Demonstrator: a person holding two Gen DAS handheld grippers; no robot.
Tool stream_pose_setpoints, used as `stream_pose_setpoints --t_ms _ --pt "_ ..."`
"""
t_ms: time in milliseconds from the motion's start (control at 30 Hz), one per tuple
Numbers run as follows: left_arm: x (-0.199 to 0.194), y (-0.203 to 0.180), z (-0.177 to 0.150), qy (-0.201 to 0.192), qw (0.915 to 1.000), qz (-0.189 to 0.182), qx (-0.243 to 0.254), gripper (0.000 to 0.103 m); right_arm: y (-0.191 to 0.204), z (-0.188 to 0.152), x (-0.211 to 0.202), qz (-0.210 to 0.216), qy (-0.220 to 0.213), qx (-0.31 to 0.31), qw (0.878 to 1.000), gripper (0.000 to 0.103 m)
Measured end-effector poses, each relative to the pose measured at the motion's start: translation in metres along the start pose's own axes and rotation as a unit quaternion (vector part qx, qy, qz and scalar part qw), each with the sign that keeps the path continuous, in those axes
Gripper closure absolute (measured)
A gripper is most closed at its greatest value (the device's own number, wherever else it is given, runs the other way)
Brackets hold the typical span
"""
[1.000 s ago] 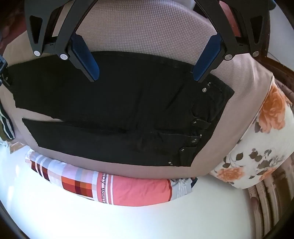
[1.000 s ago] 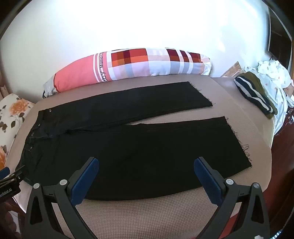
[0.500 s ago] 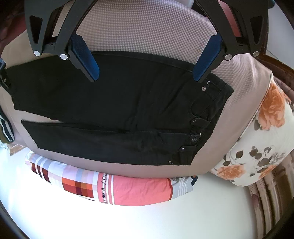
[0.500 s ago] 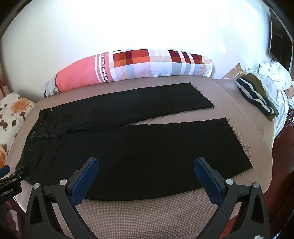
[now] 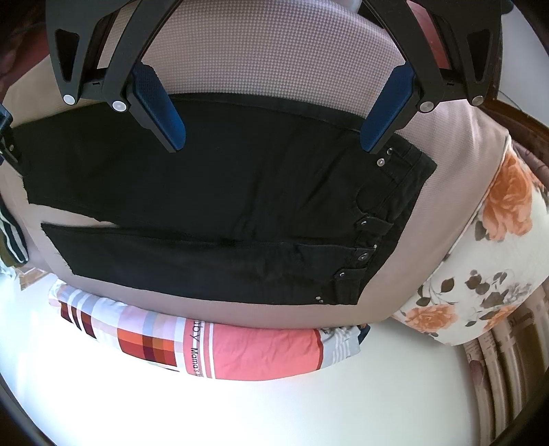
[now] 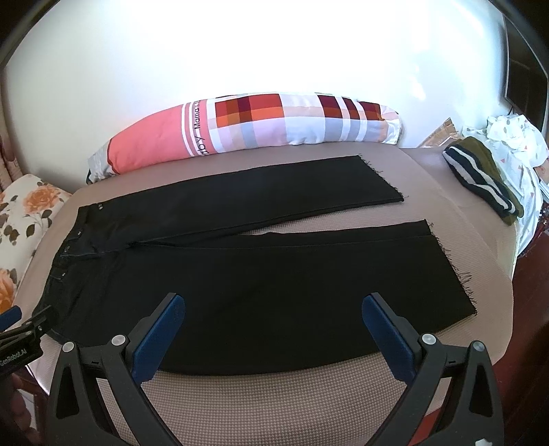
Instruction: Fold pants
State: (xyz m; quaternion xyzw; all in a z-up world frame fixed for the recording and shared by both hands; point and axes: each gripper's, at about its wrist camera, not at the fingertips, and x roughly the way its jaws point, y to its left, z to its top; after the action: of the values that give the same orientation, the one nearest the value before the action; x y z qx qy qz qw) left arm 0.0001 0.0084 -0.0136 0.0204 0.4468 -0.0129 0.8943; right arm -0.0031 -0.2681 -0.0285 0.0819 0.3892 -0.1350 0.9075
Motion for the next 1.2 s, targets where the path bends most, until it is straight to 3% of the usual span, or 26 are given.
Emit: stream_pose_setpoints --t_ms 1200 --pt "0.0049 -0.0031 -0.0018 -0.009 0.9999 -0.009 0.008 0.002 0.0026 -0.0041 0.0025 0.002 -0.005 -0.001 1.000 0.000"
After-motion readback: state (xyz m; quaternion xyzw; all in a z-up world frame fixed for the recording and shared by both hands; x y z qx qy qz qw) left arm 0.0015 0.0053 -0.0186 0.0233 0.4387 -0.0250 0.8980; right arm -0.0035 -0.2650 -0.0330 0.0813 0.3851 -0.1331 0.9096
